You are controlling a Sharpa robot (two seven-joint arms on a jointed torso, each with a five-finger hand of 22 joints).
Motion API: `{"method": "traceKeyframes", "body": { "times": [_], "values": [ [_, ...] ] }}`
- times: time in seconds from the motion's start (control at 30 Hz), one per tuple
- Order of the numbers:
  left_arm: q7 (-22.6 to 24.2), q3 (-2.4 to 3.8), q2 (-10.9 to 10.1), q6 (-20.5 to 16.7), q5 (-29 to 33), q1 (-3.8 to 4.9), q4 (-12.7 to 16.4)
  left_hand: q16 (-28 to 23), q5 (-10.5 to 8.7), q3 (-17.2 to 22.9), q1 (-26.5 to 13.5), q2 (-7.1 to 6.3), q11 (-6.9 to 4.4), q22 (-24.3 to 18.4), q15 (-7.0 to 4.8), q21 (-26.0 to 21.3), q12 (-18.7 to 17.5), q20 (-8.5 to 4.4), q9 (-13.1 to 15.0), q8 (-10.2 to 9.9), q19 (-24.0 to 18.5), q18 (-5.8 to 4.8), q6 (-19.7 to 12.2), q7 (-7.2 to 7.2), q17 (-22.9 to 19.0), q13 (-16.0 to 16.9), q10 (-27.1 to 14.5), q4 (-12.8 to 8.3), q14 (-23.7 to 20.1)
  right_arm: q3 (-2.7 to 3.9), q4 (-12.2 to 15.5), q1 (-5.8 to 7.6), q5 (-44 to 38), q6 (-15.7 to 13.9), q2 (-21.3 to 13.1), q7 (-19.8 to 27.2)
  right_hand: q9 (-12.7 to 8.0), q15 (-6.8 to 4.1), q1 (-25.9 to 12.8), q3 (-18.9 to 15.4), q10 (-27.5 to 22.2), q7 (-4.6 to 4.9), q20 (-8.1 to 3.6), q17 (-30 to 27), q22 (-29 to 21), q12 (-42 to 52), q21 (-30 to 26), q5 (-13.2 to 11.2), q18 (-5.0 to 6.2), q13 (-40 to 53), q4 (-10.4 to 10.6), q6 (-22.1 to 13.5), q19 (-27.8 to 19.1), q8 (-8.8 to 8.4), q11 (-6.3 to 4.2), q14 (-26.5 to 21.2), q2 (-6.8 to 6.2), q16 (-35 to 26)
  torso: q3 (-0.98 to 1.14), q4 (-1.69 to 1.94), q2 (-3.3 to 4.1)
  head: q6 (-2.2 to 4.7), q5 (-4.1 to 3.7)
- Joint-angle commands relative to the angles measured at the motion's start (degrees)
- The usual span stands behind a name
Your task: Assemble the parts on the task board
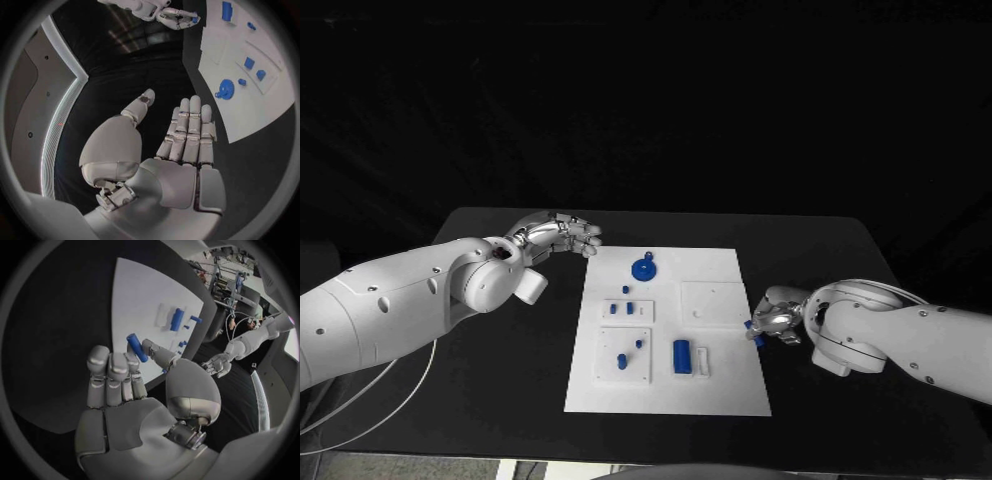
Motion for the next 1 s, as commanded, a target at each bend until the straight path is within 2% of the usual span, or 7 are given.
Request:
{"method": "traceKeyframes", "body": {
  "times": [0.03, 0.23, 0.5, 0.7, 1.0],
  "values": [
    [0.18, 0.02, 0.07, 0.91, -0.05, 0.03, 0.15, -0.40, -0.28, -0.04, -0.34, 0.20, -0.15, 0.06, 0.12, -0.29, -0.32, 0.08, -0.07, 0.24, 0.43, 0.20, -0.12, -0.24, 0.08, 0.09, 0.02, 0.34, 0.38, -0.12, 0.64, -0.08, 6.12, -0.33, 0.90, 2.99, -0.20, -0.15, -0.75, -0.06, 0.57, 0.36, 0.37, -0.10, 0.86, -0.27, 0.25, -0.35, 3.13, -0.23, 0.61, 0.39, 0.02, -0.23, -0.56, 0.11, 0.21, -0.42, 0.07, 0.11, 0.10, 0.06, 0.04],
    [0.14, 0.02, 0.13, 1.01, -0.05, 0.04, 0.15, -0.43, -0.30, -0.07, -0.40, 0.17, -0.15, 0.08, 0.12, -0.30, -0.32, 0.09, -0.07, 0.25, 0.43, 0.20, -0.11, -0.24, 0.11, 0.10, 0.02, 0.37, 0.38, -0.81, 0.59, -0.42, 5.95, 1.16, 3.12, 2.69, -0.23, -0.22, -1.28, 0.05, 1.00, 0.29, 0.32, -0.11, 0.87, 0.02, 0.27, -0.19, 3.13, 0.02, 0.83, 0.61, 0.04, -0.21, -0.63, 0.16, 1.31, -0.39, -0.04, 0.01, 0.05, 0.02, 0.05],
    [0.08, 0.02, 0.16, 1.10, -0.05, 0.04, 0.15, -0.48, -0.32, -0.10, -0.50, 0.19, -0.15, 0.10, 0.13, -0.33, -0.32, 0.09, -0.08, 0.25, 0.44, 0.19, -0.11, -0.24, 0.15, 0.10, 0.02, 0.45, 0.37, -1.06, -0.16, -1.93, 3.45, 0.76, 5.99, 1.77, -0.36, -0.27, -3.61, -0.28, 1.13, 0.25, 0.31, -0.08, 0.91, -0.02, 0.33, -0.22, 3.13, 0.08, 1.46, 0.76, 0.00, -0.32, -0.67, 0.12, 2.54, -0.33, 0.07, 0.03, 0.07, -0.11, 0.20],
    [0.07, 0.02, 0.16, 1.13, -0.05, 0.04, 0.18, -0.50, -0.32, -0.10, -0.53, 0.20, -0.15, 0.11, 0.13, -0.34, -0.32, 0.09, -0.08, 0.25, 0.44, 0.19, -0.11, -0.24, 0.17, 0.10, 0.02, 0.48, 0.37, -1.15, -0.99, -2.53, 1.81, 0.84, 7.14, 0.70, -0.48, -0.31, -5.66, -0.42, 1.15, 0.21, 0.32, -0.08, 0.89, -0.13, 0.31, -0.22, 3.13, 0.05, 2.48, 0.92, -0.01, -0.38, -0.71, 0.10, 2.50, -0.31, 0.06, 0.01, 0.07, -0.30, 0.26],
    [0.04, 0.02, 0.13, 1.19, -0.05, 0.04, 0.17, -0.54, -0.33, -0.11, -0.58, 0.20, -0.15, 0.13, 0.13, -0.37, -0.33, 0.09, -0.09, 0.26, 0.44, 0.19, -0.11, -0.24, 0.21, 0.10, 0.02, 0.52, 0.38, -1.20, -1.24, -2.97, 0.90, 2.98, 7.97, 0.16, -0.48, -0.43, -8.88, 0.14, 0.95, 0.14, 0.10, -0.02, 0.88, -0.39, 0.32, -0.45, 3.13, 0.00, 4.94, 0.85, -0.08, -0.48, -0.79, -0.03, 2.87, -0.23, 0.06, -0.01, 0.07, -0.48, 0.41]
  ]
}}
